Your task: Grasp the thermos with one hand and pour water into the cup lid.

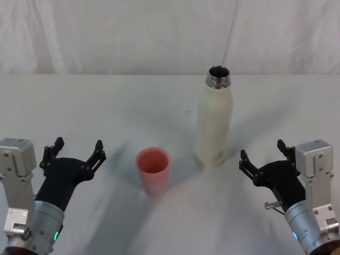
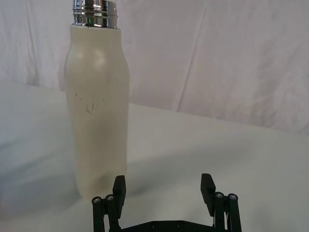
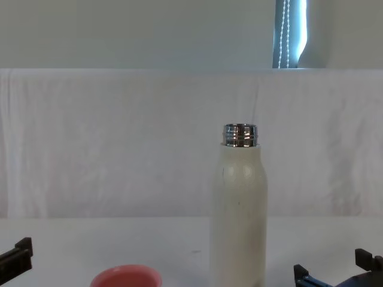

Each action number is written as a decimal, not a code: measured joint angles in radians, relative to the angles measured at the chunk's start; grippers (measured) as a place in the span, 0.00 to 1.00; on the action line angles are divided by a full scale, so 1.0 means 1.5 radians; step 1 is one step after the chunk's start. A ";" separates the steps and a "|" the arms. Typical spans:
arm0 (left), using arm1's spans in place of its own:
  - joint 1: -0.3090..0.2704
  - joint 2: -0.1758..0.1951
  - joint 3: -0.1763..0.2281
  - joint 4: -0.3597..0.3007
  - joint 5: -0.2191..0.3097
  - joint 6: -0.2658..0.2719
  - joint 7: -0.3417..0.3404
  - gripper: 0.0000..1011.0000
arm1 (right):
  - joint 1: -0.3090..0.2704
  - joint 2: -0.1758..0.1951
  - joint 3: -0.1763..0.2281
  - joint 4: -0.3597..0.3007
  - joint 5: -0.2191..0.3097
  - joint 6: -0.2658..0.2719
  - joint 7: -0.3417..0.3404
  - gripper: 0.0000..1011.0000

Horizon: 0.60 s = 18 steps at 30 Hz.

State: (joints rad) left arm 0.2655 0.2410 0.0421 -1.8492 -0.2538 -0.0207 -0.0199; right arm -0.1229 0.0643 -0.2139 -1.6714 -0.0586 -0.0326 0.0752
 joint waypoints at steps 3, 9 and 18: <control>0.000 0.000 0.000 0.000 0.000 0.000 0.000 0.99 | 0.000 -0.001 0.001 0.000 -0.001 -0.001 0.001 0.99; 0.000 0.000 0.000 0.000 0.000 0.000 0.000 0.99 | 0.000 -0.003 0.003 0.000 -0.003 -0.001 0.004 0.99; 0.000 0.000 0.000 0.000 0.000 0.000 0.000 0.99 | 0.000 -0.005 0.004 -0.001 -0.004 -0.001 0.006 0.99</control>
State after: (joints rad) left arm 0.2655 0.2410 0.0421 -1.8492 -0.2538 -0.0207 -0.0199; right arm -0.1232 0.0565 -0.2073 -1.6725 -0.0648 -0.0344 0.0836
